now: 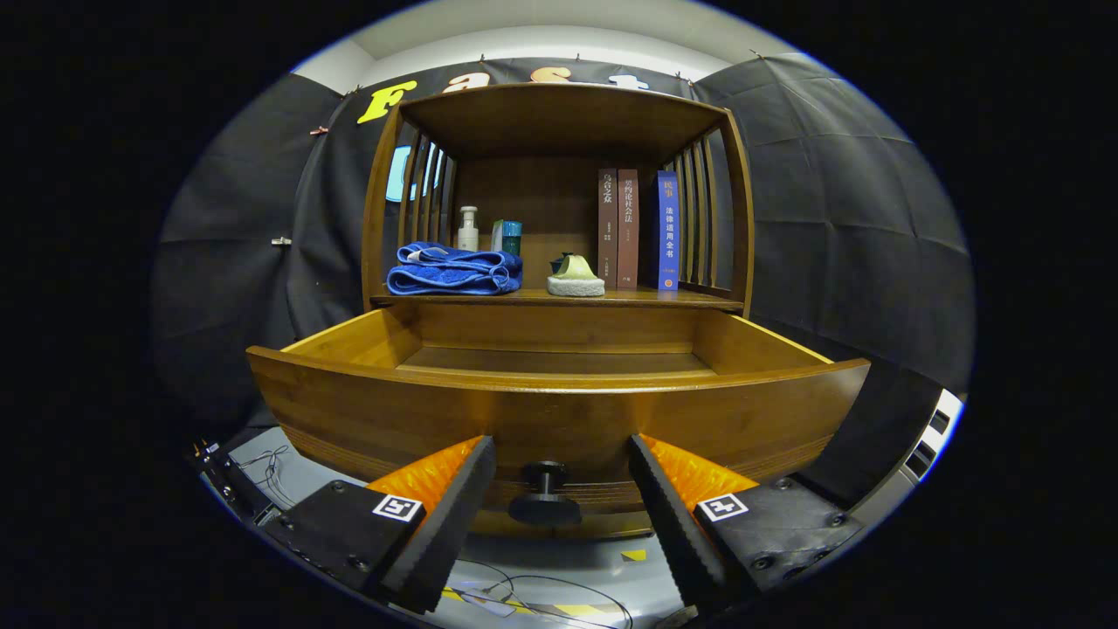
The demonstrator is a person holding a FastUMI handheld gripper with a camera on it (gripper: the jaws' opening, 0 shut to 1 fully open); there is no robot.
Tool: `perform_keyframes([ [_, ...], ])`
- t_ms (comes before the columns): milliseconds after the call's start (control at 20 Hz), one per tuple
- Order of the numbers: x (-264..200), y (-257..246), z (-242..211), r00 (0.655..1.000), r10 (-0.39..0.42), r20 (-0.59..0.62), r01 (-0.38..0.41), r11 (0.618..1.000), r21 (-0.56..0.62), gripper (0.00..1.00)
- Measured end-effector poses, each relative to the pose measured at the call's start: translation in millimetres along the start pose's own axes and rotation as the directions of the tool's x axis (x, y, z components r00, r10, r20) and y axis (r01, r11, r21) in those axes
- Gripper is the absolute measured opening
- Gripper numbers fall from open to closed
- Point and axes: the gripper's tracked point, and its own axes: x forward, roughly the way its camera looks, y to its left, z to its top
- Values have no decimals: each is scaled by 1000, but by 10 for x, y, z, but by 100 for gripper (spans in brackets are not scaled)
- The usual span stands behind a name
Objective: Pull open the drawer, take out the items inside it, and place them on the countertop above the cabinet.
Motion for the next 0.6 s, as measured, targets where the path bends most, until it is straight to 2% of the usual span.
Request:
perform_keyframes([
  [300,75,3,126,999,12,34,-11,999,-43,99],
  [600,368,-13,242,999,32,30,-31,999,-14,99],
])
